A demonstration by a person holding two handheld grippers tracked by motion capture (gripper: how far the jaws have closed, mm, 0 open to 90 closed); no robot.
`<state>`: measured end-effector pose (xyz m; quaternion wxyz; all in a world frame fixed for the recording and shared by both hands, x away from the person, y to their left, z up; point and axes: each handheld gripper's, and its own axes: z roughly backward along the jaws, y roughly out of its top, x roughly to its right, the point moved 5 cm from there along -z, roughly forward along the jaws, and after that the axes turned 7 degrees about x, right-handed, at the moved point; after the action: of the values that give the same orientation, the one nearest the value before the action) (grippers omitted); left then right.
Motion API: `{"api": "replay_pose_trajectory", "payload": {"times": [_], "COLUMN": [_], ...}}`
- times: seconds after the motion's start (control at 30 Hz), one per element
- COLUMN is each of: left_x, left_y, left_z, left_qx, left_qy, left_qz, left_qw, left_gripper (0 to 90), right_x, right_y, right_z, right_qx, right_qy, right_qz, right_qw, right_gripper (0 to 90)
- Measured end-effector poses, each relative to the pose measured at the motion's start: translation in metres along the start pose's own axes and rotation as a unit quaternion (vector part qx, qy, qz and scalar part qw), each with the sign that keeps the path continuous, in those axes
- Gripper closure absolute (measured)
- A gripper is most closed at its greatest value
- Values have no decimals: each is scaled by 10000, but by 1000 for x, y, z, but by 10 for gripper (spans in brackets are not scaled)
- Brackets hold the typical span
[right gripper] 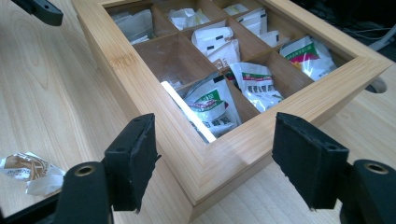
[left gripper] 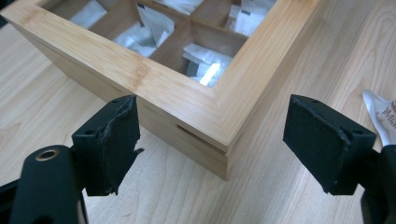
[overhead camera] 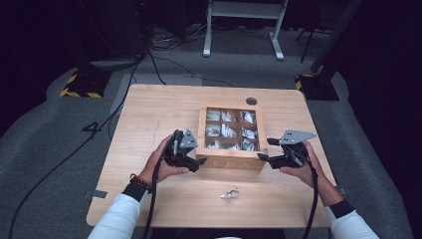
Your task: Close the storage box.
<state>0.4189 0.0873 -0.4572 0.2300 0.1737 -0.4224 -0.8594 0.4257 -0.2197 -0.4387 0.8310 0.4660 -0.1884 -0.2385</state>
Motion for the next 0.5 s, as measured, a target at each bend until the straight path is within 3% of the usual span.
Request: {"api": "replay_pose_trajectory", "payload": {"times": [0.5], "left_x": [-1], "left_y": [-1], "left_z": [22], "left_qx": [51], "left_qy": [274], "left_qz": [-147], "left_qw": [9995], "left_gripper": [180], "right_x": [-3], "right_y": [7], "right_z": [14], "right_qx": [-40], "right_qy": [-126], "right_qz": [237], "right_qw": [9996], "right_gripper": [258]}}
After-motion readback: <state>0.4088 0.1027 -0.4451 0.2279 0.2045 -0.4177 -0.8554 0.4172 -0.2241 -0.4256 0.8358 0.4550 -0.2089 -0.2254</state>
